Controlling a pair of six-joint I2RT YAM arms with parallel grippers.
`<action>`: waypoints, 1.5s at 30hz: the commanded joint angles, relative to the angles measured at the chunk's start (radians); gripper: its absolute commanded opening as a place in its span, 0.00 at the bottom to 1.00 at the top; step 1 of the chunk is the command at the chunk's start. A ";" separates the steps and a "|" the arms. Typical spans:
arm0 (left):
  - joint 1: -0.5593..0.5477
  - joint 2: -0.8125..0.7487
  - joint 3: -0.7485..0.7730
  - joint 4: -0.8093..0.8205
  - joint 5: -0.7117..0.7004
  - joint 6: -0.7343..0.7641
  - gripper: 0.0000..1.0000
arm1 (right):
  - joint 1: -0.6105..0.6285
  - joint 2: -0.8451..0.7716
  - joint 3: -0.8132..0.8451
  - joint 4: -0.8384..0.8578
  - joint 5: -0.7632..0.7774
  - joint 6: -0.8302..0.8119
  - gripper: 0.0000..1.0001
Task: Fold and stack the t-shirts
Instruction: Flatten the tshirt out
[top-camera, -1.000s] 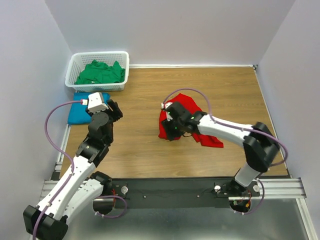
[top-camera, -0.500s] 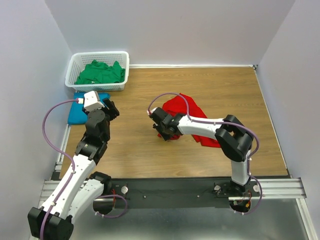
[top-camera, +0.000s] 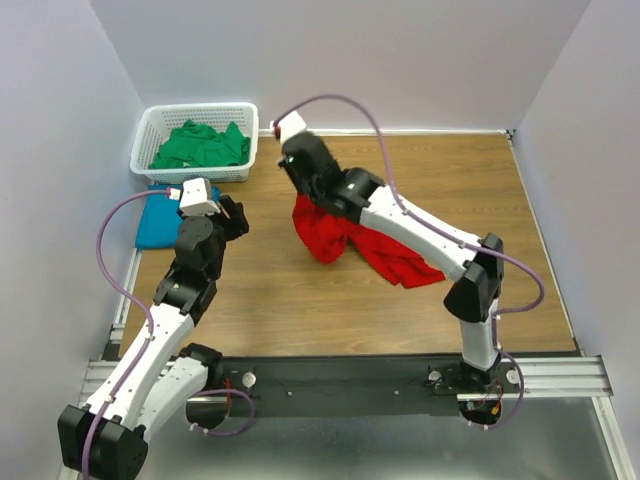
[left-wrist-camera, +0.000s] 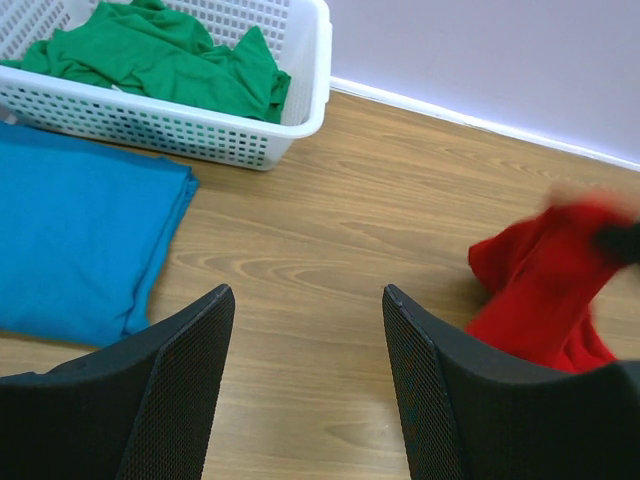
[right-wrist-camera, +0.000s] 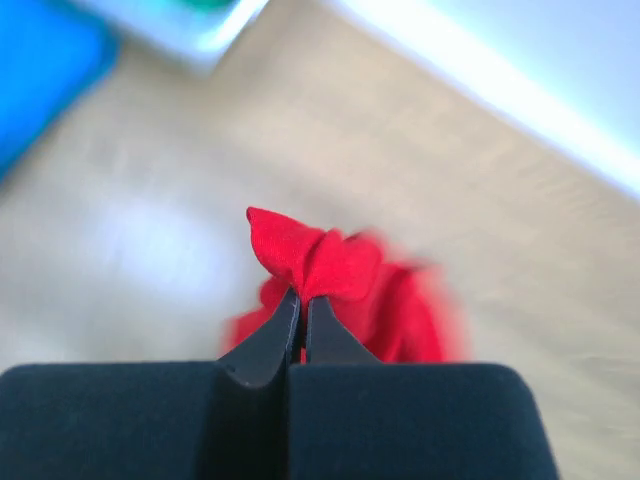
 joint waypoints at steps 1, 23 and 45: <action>0.005 -0.007 0.008 0.043 0.055 0.026 0.69 | -0.047 -0.049 0.178 -0.006 0.262 -0.131 0.01; 0.005 0.053 0.013 0.055 0.101 0.032 0.69 | -0.639 -0.524 -0.583 0.063 -0.303 0.179 0.50; 0.005 0.096 0.028 0.032 0.104 0.022 0.69 | -0.386 -0.097 -0.714 0.565 -0.355 0.645 0.49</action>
